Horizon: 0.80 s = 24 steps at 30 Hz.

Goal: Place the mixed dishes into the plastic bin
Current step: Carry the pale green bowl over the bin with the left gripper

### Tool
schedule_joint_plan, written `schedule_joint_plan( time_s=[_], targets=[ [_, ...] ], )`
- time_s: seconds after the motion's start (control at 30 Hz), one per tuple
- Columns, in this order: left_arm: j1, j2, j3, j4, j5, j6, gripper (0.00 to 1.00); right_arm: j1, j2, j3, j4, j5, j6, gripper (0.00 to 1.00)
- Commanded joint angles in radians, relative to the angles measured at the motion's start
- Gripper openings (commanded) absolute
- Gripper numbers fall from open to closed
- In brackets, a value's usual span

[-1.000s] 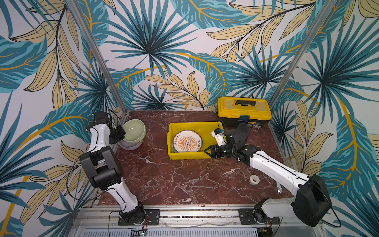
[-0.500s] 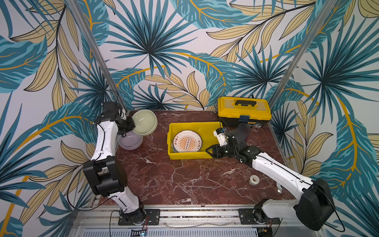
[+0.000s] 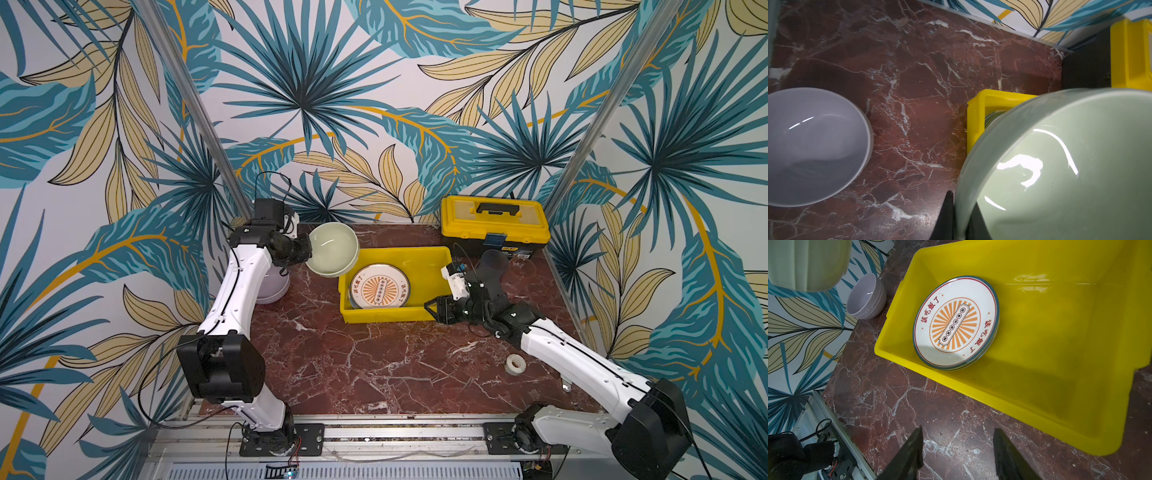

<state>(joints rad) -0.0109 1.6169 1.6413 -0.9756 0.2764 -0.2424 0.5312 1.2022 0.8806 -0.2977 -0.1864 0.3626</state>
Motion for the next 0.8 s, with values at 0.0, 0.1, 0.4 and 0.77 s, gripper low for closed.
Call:
schedule_joint_plan(
  time_s=[0.0,0.1,0.4,0.77],
  targets=[
    [-0.055,-0.034,0.069,0.054,0.015,-0.035,0.0,0.006,-0.033,-0.032,-0.018,0.038,0.018,0.56],
    [-0.104,-0.012,0.073,0.054,0.017,-0.035,0.0,0.005,-0.045,-0.046,-0.014,0.048,0.024,0.56],
    [-0.229,0.081,0.118,0.048,-0.022,-0.043,0.0,0.005,-0.058,-0.063,-0.01,0.056,0.036,0.56],
    [-0.321,0.211,0.177,0.028,-0.111,-0.04,0.0,0.006,-0.069,-0.077,0.0,0.05,0.049,0.56]
  ],
)
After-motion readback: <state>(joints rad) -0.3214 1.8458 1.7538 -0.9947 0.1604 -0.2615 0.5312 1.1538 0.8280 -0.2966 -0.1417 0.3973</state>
